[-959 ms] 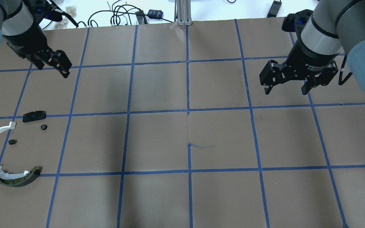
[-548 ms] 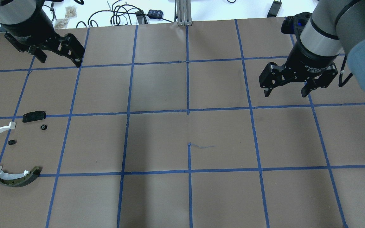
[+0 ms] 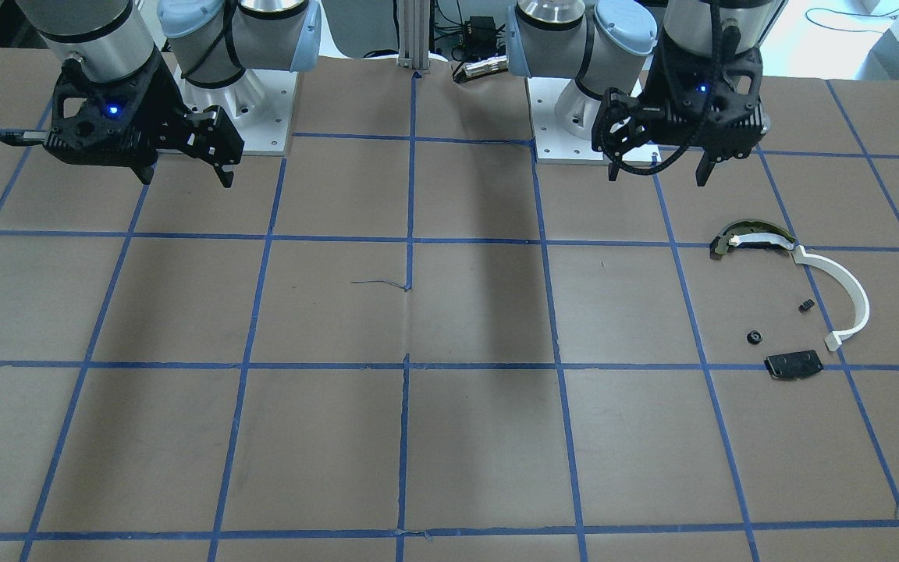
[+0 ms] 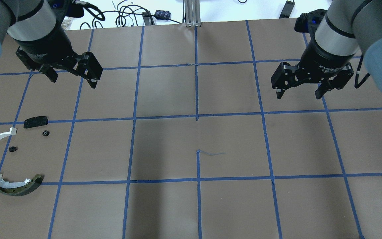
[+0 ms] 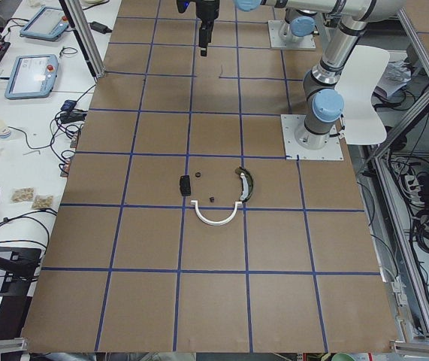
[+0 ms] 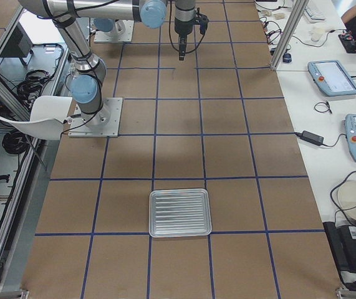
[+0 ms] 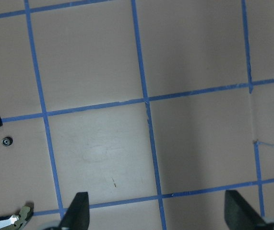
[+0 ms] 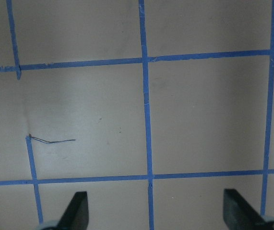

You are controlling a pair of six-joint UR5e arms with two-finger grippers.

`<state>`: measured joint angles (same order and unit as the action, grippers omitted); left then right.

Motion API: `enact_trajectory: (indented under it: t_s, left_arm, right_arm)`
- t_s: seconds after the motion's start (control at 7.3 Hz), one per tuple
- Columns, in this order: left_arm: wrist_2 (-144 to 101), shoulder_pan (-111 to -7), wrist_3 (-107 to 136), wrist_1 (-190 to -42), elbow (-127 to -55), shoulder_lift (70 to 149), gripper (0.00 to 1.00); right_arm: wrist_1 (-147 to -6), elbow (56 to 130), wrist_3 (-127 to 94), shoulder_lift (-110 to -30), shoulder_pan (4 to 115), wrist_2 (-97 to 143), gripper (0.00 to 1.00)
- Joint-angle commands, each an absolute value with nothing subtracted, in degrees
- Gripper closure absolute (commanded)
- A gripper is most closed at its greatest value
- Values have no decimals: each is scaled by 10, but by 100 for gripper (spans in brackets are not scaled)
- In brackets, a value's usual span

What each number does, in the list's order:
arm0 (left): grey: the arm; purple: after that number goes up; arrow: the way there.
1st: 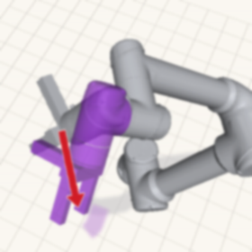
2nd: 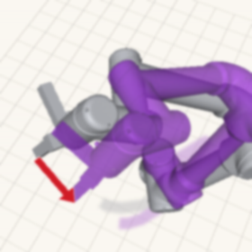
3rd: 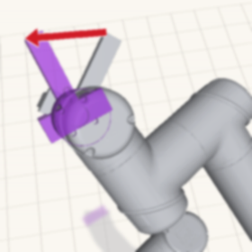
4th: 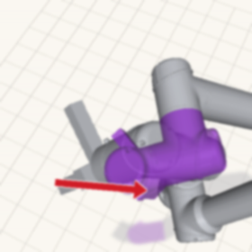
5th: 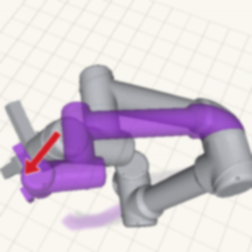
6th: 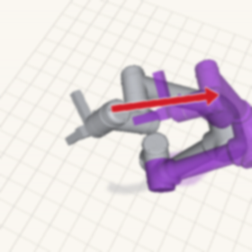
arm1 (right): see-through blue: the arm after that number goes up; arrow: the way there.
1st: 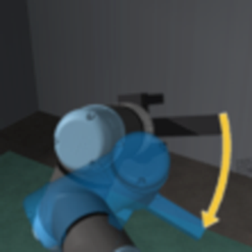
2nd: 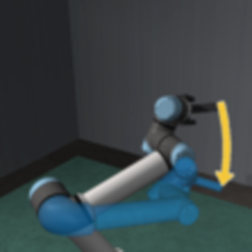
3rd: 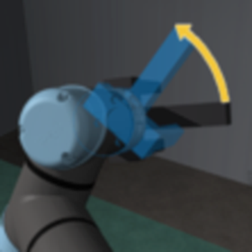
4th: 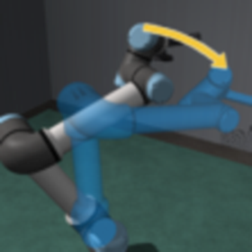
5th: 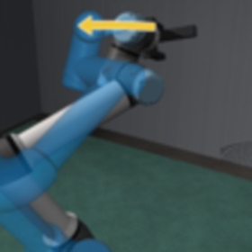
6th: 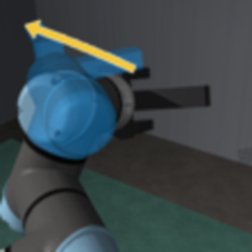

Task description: Place bearing gear from tray to pile

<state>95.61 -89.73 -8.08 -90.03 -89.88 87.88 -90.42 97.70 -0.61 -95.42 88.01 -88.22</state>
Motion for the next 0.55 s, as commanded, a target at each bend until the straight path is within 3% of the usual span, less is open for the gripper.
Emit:
enact_trajectory:
  t_s: [0.0, 0.41]
  left_arm:
    - [901, -877, -81, -860, -902, 896, 0]
    - [902, -878, -81, -876, -897, 895, 0]
  right_arm:
    - [-904, 979, -6, -954, 881, -882, 0]
    - [-904, 982, -7, -956, 882, -883, 0]
